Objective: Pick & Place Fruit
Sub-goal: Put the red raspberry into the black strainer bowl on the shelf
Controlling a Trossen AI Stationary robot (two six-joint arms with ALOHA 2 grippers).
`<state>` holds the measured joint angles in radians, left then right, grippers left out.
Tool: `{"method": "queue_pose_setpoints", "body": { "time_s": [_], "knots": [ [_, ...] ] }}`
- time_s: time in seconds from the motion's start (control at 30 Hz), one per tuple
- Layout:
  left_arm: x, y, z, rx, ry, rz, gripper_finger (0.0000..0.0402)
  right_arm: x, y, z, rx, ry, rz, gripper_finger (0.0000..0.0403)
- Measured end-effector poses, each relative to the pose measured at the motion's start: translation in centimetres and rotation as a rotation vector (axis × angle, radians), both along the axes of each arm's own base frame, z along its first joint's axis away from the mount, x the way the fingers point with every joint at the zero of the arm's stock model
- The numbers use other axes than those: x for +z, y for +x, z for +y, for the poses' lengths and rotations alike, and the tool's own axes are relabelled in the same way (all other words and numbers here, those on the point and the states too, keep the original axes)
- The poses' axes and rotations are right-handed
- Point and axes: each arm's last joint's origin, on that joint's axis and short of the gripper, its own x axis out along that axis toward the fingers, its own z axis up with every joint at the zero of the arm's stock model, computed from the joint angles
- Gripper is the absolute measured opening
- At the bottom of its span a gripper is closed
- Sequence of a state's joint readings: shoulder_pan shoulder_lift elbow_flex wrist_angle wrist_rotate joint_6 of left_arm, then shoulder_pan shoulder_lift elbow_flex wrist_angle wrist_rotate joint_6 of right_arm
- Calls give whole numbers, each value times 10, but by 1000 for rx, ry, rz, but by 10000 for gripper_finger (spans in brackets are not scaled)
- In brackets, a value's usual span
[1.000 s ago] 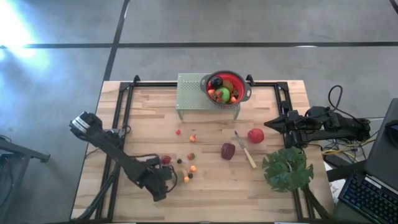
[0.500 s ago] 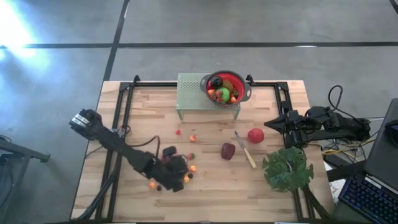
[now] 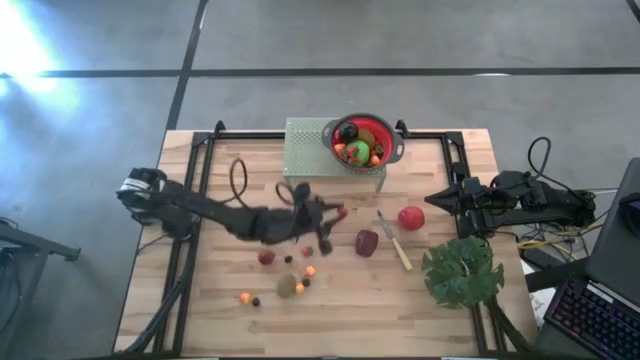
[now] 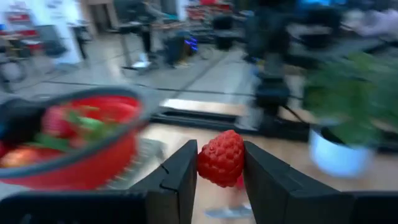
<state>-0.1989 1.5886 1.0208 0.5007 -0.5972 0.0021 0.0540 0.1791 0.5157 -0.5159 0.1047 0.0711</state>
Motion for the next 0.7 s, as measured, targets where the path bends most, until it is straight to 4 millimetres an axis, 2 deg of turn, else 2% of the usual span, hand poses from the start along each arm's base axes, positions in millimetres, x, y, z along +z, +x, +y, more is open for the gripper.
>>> {"method": "queue_pose_setpoints", "body": {
  "time_s": [0.27, 0.43, 0.57, 0.7],
  "knots": [
    [17, 9, 69, 132, -7, -38, 118, 0, 0, 0, 0, 0, 0, 8],
    [29, 10, 105, 229, -4, 24, 118, 0, 0, 0, 0, 0, 0, 8],
    [32, 8, 128, 290, -14, 147, 118, 0, 0, 0, 0, 0, 0, 8],
    [36, 7, 140, 309, -22, 184, 117, 0, 0, 0, 0, 0, 0, 8]
  ]
}}
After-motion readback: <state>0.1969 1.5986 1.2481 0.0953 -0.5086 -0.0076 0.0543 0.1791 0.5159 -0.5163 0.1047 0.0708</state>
